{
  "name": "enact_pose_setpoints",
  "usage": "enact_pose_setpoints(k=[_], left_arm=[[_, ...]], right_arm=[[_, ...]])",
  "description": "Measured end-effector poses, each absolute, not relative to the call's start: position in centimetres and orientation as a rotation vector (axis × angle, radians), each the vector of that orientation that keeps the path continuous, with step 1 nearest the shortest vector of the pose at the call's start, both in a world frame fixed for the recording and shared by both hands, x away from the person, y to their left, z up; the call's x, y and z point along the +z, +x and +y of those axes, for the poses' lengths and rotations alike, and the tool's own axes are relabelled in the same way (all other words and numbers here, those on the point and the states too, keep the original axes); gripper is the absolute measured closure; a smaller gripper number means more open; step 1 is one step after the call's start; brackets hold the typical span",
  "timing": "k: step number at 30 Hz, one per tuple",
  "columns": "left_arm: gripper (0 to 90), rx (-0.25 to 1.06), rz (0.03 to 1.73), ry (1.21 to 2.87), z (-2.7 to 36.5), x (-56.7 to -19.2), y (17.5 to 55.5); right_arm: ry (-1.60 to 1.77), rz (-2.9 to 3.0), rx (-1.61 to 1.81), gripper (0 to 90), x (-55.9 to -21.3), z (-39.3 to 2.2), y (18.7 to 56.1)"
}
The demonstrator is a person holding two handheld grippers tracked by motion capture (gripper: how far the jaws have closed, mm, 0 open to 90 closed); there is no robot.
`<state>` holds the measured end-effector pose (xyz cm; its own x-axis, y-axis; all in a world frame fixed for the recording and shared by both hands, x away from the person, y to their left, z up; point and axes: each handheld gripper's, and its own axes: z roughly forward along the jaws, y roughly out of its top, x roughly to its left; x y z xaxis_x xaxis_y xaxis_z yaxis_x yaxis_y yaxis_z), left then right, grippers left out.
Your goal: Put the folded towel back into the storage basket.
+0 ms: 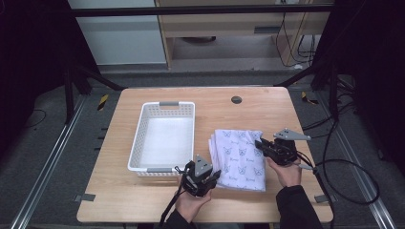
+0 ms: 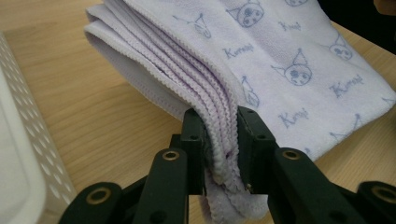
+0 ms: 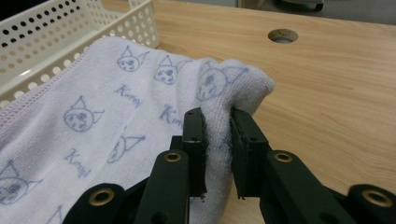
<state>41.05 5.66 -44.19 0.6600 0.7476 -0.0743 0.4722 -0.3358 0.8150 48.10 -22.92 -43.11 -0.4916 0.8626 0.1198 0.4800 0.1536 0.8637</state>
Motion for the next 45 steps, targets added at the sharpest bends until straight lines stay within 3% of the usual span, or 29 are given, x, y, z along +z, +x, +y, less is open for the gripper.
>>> enact_pose_setpoints(k=[45], left_arm=[[73.1,0.461,0.882,1.923,9.4,-37.4,41.8]], right_arm=[[1.115,1.929,1.363,77.7,-36.6,-20.1,47.8]])
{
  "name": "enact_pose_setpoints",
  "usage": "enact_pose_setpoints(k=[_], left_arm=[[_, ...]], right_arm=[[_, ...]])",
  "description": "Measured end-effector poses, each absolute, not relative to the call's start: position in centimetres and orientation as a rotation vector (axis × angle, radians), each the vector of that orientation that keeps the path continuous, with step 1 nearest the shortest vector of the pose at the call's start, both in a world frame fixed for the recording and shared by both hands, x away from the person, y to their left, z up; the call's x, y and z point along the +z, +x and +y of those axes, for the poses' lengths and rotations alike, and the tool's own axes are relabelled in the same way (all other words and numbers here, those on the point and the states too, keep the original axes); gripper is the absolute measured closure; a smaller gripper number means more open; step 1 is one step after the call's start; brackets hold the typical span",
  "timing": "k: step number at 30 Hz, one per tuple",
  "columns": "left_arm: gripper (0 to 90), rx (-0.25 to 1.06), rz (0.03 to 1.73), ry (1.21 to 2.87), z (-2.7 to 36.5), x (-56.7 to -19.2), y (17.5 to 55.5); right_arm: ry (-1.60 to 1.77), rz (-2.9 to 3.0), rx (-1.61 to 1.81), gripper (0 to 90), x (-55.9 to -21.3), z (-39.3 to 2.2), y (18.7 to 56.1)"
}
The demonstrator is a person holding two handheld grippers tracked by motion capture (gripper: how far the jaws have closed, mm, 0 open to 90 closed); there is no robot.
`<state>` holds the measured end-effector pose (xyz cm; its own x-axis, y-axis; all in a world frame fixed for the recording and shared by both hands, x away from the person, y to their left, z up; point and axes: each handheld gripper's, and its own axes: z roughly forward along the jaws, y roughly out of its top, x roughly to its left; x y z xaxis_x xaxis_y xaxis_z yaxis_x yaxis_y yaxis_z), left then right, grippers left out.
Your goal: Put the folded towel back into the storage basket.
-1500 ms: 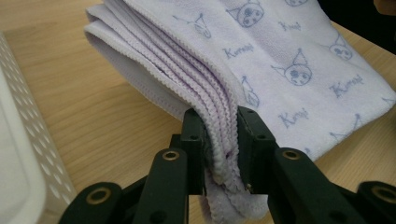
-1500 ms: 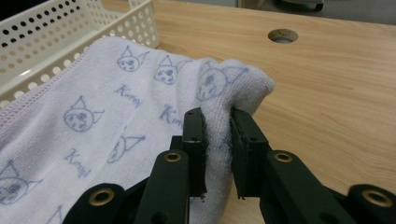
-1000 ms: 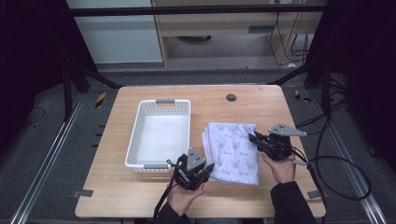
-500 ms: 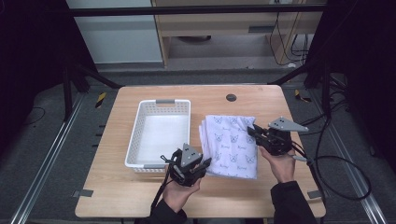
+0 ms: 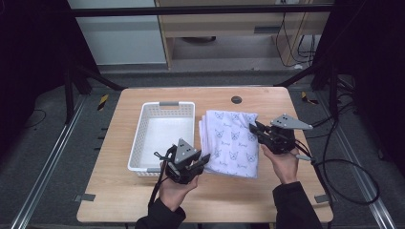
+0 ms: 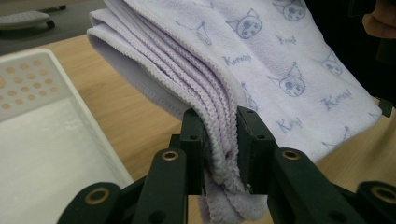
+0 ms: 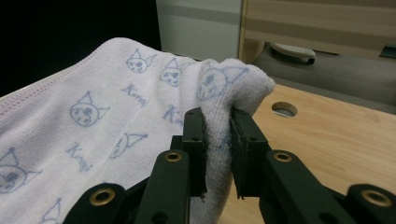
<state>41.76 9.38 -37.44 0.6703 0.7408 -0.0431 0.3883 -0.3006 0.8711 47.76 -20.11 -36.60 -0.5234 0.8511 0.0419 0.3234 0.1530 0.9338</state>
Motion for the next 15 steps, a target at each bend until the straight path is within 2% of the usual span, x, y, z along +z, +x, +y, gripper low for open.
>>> enact_pose_setpoints(k=[15], left_arm=[[73.2,0.504,0.878,1.866,12.3,-34.8,42.0]], right_arm=[[1.056,1.91,1.392,77.8,-33.1,-17.3,48.4]])
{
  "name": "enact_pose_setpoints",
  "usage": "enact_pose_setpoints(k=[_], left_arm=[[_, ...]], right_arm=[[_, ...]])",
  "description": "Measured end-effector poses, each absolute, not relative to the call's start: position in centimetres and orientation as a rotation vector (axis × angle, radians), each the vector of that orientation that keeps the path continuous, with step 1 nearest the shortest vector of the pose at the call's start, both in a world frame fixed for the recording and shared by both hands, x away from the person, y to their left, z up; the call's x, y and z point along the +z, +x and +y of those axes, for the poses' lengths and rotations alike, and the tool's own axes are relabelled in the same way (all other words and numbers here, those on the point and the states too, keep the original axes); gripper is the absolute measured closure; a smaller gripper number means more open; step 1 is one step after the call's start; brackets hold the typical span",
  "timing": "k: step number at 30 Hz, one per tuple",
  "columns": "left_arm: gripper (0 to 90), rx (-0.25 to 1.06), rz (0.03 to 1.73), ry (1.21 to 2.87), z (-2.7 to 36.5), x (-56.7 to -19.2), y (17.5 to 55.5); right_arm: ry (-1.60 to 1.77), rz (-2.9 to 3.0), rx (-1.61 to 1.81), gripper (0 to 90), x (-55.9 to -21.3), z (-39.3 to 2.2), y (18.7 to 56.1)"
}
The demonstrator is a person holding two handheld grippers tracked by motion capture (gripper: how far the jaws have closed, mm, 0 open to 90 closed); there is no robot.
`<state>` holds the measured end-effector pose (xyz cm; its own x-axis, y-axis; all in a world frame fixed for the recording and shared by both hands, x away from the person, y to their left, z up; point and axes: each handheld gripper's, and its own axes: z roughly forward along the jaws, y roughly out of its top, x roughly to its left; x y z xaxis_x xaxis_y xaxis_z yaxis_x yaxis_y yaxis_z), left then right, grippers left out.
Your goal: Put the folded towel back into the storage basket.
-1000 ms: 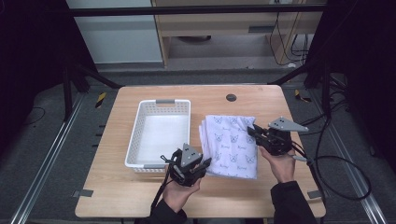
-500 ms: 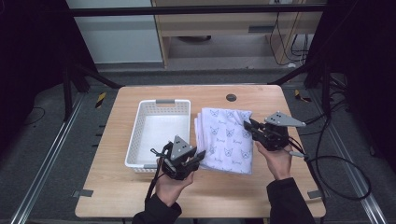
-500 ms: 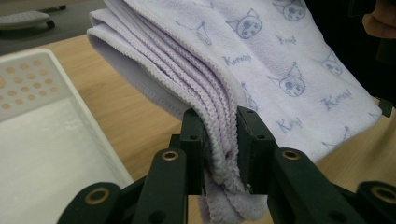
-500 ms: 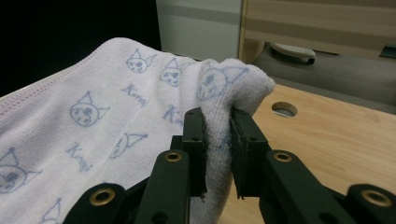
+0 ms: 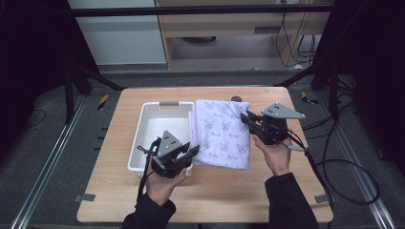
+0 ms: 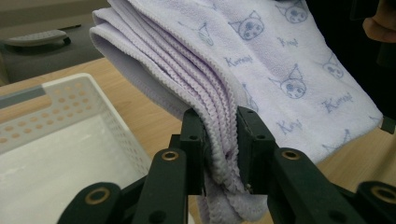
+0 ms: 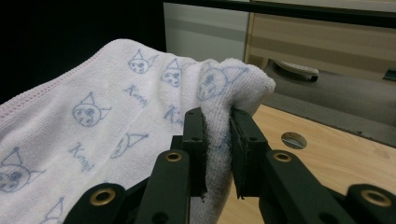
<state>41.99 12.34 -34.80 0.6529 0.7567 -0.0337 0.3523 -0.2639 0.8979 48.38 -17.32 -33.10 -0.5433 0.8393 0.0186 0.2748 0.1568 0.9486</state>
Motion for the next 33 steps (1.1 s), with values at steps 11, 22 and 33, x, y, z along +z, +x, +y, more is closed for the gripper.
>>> enact_pose_setpoints(k=[11,22,33], left_arm=[[73.2,0.532,0.898,1.832,14.6,-34.2,42.0],[73.2,0.55,0.939,1.792,17.3,-34.0,42.0],[73.2,0.572,0.983,1.761,20.9,-34.2,42.1]], right_arm=[[1.018,1.918,1.399,77.8,-31.9,-14.9,49.1],[0.983,1.944,1.402,77.8,-31.4,-11.9,50.0],[0.945,1.978,1.431,77.9,-31.4,-8.3,51.4]])
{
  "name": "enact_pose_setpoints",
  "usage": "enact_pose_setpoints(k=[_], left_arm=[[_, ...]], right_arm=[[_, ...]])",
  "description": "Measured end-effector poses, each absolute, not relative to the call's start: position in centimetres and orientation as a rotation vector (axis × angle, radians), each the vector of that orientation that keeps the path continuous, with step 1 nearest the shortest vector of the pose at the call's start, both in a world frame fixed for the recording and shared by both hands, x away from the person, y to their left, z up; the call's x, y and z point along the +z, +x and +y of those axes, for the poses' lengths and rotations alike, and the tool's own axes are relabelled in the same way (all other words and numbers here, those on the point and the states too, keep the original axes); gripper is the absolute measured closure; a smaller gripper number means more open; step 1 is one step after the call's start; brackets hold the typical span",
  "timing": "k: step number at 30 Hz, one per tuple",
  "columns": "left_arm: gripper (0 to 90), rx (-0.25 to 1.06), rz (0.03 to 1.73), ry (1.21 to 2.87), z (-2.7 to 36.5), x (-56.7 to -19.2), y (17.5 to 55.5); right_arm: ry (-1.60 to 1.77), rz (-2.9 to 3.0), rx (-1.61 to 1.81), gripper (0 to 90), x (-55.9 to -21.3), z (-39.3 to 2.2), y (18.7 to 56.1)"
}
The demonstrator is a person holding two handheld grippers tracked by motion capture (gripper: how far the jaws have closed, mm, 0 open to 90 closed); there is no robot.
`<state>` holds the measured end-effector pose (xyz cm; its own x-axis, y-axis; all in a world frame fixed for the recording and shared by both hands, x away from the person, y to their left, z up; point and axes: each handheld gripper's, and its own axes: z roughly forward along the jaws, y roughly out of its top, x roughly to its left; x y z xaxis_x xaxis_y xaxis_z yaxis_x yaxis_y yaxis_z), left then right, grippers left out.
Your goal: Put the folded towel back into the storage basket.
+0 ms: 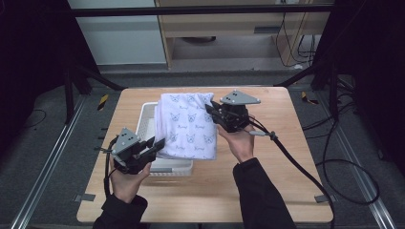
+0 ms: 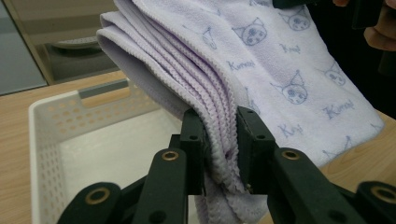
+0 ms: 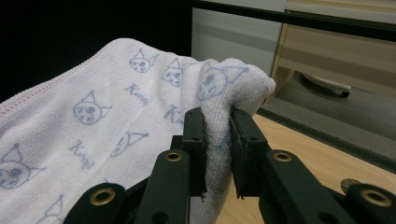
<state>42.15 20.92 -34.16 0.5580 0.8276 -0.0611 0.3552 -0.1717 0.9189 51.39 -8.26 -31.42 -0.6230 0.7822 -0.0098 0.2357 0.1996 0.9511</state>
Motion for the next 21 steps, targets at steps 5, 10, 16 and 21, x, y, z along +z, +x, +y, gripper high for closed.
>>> enact_pose_setpoints(k=[5,10,16,21], left_arm=[[73.2,0.59,1.007,1.754,22.2,-34.4,42.2],[73.2,0.602,1.031,1.747,23.4,-34.6,42.4],[73.2,0.606,1.064,1.736,24.7,-35.1,42.8],[73.2,0.618,1.085,1.733,25.5,-35.5,42.9]], right_arm=[[0.927,1.996,1.433,77.8,-31.6,-6.5,52.0],[0.924,2.005,1.434,77.9,-32.0,-4.9,52.7],[0.914,2.021,1.43,77.9,-32.2,-3.3,53.4],[0.909,2.034,1.431,77.8,-32.4,-2.3,53.8]])
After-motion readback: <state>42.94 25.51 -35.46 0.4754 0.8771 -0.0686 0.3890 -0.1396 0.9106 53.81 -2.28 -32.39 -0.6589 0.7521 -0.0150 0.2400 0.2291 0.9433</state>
